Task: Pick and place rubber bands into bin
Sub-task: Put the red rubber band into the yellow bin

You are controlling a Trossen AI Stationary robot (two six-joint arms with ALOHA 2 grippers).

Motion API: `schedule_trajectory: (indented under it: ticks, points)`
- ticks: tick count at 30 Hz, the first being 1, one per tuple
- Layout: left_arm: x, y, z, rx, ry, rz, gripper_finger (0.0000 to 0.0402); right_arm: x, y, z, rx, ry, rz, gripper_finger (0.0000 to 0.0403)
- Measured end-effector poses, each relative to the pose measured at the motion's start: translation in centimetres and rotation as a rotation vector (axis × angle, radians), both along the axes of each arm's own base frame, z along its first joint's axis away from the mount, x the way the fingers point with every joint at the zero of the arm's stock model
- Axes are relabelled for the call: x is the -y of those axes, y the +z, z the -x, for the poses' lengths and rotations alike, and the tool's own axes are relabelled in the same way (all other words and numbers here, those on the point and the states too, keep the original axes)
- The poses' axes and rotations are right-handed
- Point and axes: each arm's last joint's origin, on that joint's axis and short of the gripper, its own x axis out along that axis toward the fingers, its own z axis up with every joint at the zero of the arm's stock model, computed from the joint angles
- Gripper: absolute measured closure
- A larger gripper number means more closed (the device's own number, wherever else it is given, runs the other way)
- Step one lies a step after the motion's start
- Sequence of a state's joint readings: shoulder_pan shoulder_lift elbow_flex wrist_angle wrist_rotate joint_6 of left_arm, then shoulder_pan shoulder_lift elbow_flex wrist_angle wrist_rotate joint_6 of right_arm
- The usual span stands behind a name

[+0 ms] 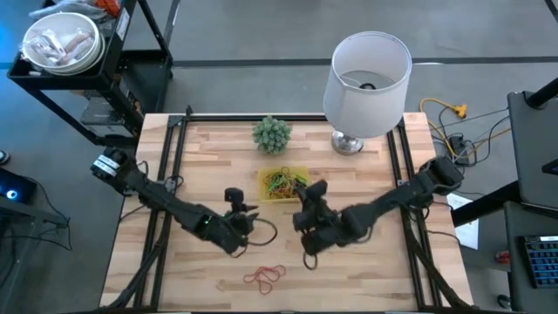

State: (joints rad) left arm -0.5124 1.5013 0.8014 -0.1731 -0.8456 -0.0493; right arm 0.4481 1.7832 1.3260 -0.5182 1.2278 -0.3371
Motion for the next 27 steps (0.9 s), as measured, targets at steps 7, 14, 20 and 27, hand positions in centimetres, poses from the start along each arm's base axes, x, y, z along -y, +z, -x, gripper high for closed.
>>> schedule_trajectory:
  ticks: [7, 14, 20, 27]
  points:
    - [1.8, -1.9, 2.5, -0.041, -0.078, -0.001, 0.0308, 5.1, 1.7, -2.6, -0.007, -0.048, -0.13, 0.0395]
    - [3.0, -1.8, 3.3, -0.035, -0.132, 0.001, 0.0308, 10.4, 0.5, -3.5, -0.027, -0.079, -0.352, 0.0395]
    - [3.1, -1.7, 3.4, -0.033, -0.137, 0.003, 0.0308, 13.1, -1.6, -2.9, -0.062, -0.125, -0.485, 0.0394]
    - [3.1, -1.7, 3.4, -0.032, -0.137, 0.003, 0.0308, 13.9, -3.4, -2.3, -0.129, -0.08, -0.677, 0.0394]
